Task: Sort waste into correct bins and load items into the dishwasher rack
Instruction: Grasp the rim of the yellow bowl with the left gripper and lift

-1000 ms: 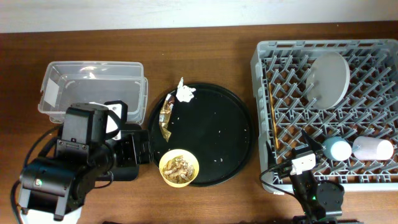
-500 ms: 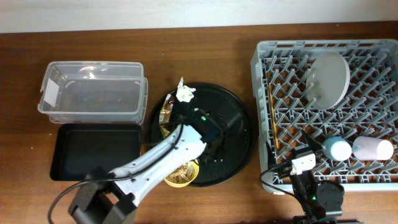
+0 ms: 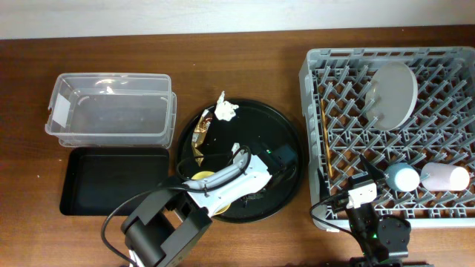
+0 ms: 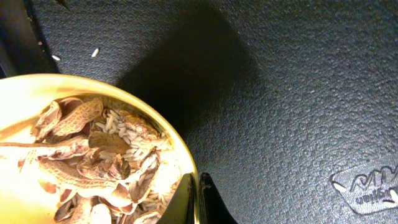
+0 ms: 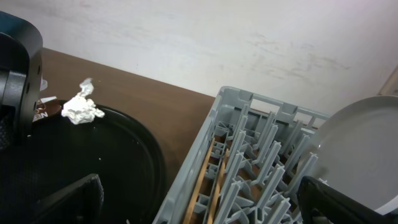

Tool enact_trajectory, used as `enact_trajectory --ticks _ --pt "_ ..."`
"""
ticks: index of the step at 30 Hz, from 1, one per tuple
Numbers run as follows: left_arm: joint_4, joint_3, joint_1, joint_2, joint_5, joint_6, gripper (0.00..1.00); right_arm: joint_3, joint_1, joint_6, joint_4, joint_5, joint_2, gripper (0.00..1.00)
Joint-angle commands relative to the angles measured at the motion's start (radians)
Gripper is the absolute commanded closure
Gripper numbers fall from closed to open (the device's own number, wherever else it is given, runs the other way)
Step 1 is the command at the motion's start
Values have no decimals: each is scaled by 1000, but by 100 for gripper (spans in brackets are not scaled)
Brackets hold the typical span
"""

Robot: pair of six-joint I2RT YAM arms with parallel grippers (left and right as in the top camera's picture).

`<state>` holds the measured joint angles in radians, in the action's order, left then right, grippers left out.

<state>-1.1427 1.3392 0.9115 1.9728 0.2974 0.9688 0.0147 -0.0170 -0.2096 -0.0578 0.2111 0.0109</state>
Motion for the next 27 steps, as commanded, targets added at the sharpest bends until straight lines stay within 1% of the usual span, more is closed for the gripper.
enact_trajectory --ticks 1,3,5,6,8,9,10,12,15,20,23,26,27 --pt "11 -8 -2 9 -5 2 99 -9 5 8 2 5 -8 2" --pt "5 76 0 9 -5 -114 99 -9 5 8 2 5 -8 2" --pt "9 157 4 9 18 -193 99 -9 5 8 2 5 -8 2" --pt "23 183 4 9 40 -227 99 -9 5 7 2 5 -8 2" --pt "88 185 4 9 40 -294 99 -9 5 8 2 5 -8 1" --pt "89 185 4 9 39 -293 99 -9 5 7 2 5 -8 2" --pt "87 179 7 9 36 -293 98 -9 5 8 2 5 -8 2" --pt "98 141 7 9 36 -293 85 -9 5 8 2 5 -8 2" --pt "148 74 7 9 -14 -293 83 -9 5 8 2 5 -8 2" --pt "165 71 11 9 -43 -308 82 -9 5 7 2 5 -8 2" --pt "68 166 11 -5 -58 -316 76 -9 5 8 2 5 -8 2" --pt "53 188 11 -8 -59 -344 72 -9 5 8 2 5 -8 1" --pt "53 190 11 -10 -68 -375 71 -9 5 7 2 5 -8 2"
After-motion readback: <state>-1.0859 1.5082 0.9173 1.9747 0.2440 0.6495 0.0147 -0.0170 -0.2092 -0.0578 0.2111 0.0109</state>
